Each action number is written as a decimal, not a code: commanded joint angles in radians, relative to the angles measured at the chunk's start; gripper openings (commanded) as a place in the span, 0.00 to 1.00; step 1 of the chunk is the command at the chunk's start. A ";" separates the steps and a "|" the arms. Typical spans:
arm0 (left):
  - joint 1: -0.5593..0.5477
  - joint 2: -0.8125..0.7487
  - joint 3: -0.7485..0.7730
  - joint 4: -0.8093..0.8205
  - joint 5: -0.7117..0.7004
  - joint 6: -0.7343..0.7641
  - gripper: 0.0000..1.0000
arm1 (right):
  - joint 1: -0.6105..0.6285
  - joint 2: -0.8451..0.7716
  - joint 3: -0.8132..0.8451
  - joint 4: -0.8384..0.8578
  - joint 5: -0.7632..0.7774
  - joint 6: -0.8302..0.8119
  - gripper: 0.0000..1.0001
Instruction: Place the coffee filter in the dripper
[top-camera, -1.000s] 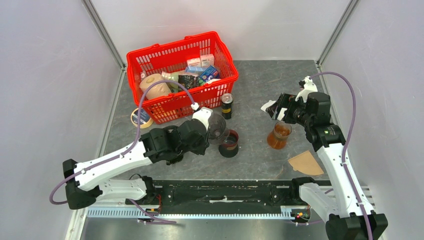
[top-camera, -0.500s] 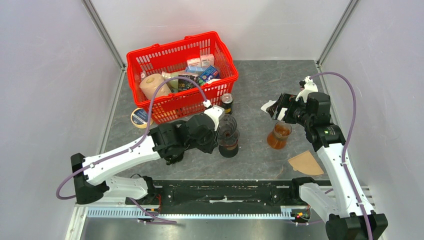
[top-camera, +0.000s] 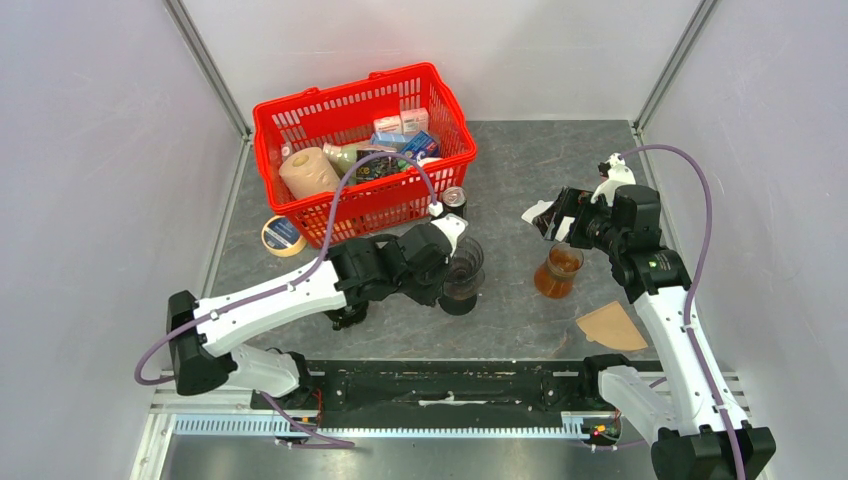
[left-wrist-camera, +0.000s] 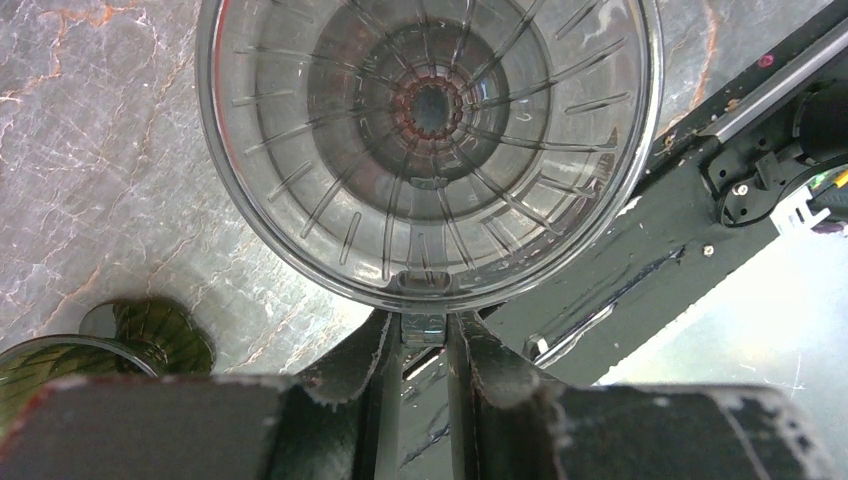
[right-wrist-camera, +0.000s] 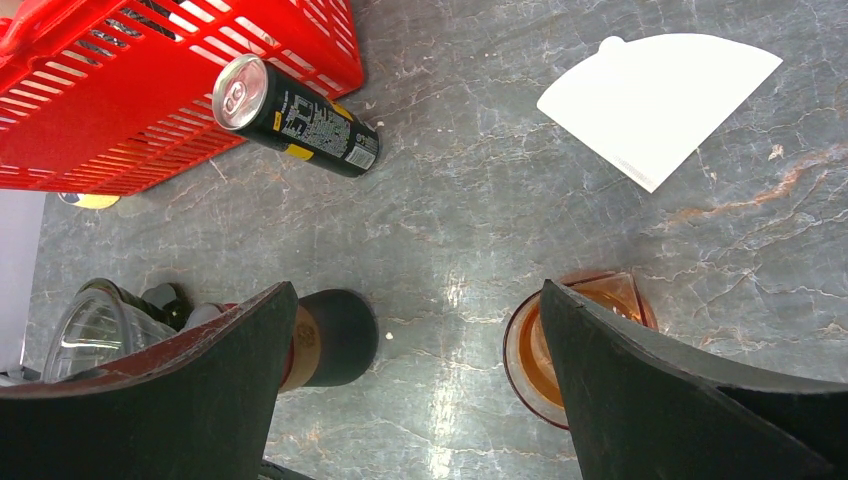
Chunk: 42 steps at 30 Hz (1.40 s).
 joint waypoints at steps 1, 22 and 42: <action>-0.005 0.022 0.064 -0.013 -0.034 0.037 0.02 | 0.003 -0.003 0.000 0.015 0.005 0.004 0.99; -0.004 0.075 0.107 -0.054 0.021 0.064 0.23 | 0.003 0.000 0.000 0.015 -0.011 0.005 0.99; -0.004 0.019 0.120 -0.080 0.027 0.089 0.87 | 0.002 0.003 0.000 0.015 -0.013 0.010 0.99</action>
